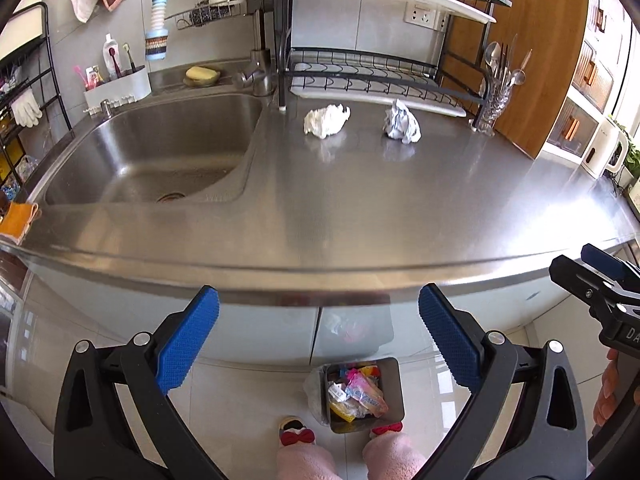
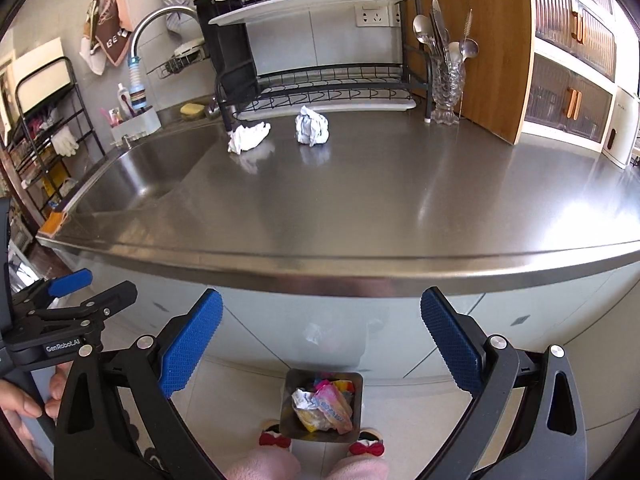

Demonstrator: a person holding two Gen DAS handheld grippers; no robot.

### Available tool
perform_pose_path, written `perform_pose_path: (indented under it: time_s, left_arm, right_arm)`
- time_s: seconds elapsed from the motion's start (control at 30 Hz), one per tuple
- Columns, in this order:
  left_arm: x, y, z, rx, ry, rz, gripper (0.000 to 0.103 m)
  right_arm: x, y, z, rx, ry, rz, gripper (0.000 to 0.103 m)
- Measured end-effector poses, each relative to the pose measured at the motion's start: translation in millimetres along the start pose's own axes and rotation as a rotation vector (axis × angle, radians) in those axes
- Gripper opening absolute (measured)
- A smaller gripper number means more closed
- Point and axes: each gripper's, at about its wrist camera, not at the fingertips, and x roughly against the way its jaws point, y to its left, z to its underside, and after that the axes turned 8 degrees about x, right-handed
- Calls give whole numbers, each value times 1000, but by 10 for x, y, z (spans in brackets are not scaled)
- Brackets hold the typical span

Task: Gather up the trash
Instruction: 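Raise both tools back toward the counter tissues, then grasp a white tissue with left tool while right tool grasps the other tissue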

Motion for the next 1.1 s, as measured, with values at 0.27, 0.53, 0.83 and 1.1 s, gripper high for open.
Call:
perform_pose_path:
  time_s: [0.27, 0.53, 0.83, 1.1]
  left_arm:
    - [-489, -70, -826, -17, 36, -32, 95]
    - [-1152, -104, -1441, 8, 118, -18, 94]
    - [-1733, -186, -1765, -17, 163, 4, 79]
    - [-2127, -237, -1895, -39, 174, -7, 63]
  right_arm:
    - [-420, -98, -910, -7, 41, -25, 98]
    - [-1055, -171, -1509, 1, 105, -20, 76]
    - [-1799, -214, -1853, -26, 170, -47, 63]
    - [-2222, -254, -1965, -70, 195, -68, 54]
